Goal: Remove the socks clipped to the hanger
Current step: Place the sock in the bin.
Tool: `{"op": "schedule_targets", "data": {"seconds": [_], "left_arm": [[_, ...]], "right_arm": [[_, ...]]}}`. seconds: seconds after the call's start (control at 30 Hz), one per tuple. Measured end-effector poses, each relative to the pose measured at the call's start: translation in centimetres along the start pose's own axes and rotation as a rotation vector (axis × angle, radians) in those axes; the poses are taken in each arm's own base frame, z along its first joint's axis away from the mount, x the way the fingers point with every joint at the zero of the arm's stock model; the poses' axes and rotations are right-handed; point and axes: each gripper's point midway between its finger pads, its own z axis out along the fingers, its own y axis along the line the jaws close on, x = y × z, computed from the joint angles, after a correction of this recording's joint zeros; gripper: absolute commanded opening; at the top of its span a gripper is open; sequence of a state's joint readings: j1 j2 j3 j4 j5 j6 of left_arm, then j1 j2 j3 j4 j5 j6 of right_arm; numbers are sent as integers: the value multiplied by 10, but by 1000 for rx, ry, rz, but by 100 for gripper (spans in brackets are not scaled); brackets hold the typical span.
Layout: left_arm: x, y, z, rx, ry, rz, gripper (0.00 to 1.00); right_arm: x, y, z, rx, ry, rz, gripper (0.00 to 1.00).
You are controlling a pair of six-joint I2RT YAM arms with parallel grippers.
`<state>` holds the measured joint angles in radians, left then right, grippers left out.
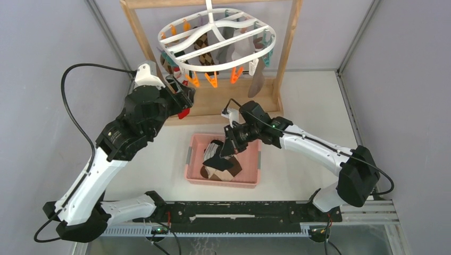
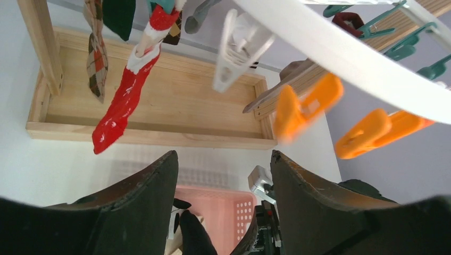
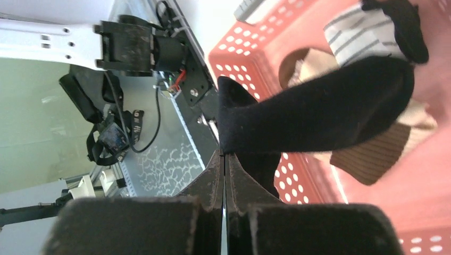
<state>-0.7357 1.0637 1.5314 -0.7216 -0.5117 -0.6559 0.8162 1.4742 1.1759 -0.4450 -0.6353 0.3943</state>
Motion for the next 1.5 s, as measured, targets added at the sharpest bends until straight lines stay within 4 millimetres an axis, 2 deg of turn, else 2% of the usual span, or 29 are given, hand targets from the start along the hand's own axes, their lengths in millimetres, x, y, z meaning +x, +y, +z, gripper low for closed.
{"op": "schedule_targets", "data": {"seconds": [0.2, 0.5, 0.7, 0.97, 1.0, 1.07, 1.1, 1.3, 1.4, 1.5], "left_arm": [[4, 7, -7, -1, 6, 2, 69], [8, 18, -18, -8, 14, -11, 69], [12, 22, -22, -13, 21, -17, 69], [17, 27, -24, -19, 29, -33, 68], [17, 27, -24, -20, 30, -33, 68], [17, 28, -25, -20, 30, -33, 68], [17, 28, -25, -19, 29, -34, 68], [17, 28, -26, -18, 28, -42, 68], [17, 28, -26, -18, 28, -45, 69], [17, 28, -27, -18, 27, -45, 75]], "right_arm": [[23, -23, 3, 81, 53, 48, 0], [41, -55, 0, 216, 78, 100, 0], [45, -81, -17, 349, 57, 137, 0], [45, -103, -45, 514, 10, 150, 0], [45, -104, -48, 529, 7, 150, 4], [46, -106, -53, 555, 2, 149, 25], [47, -107, -55, 566, 0, 147, 30], [50, -107, -62, 587, 5, 140, 45], [50, -104, -66, 592, -6, 130, 49], [46, -98, -73, 583, -36, 115, 53]]}}
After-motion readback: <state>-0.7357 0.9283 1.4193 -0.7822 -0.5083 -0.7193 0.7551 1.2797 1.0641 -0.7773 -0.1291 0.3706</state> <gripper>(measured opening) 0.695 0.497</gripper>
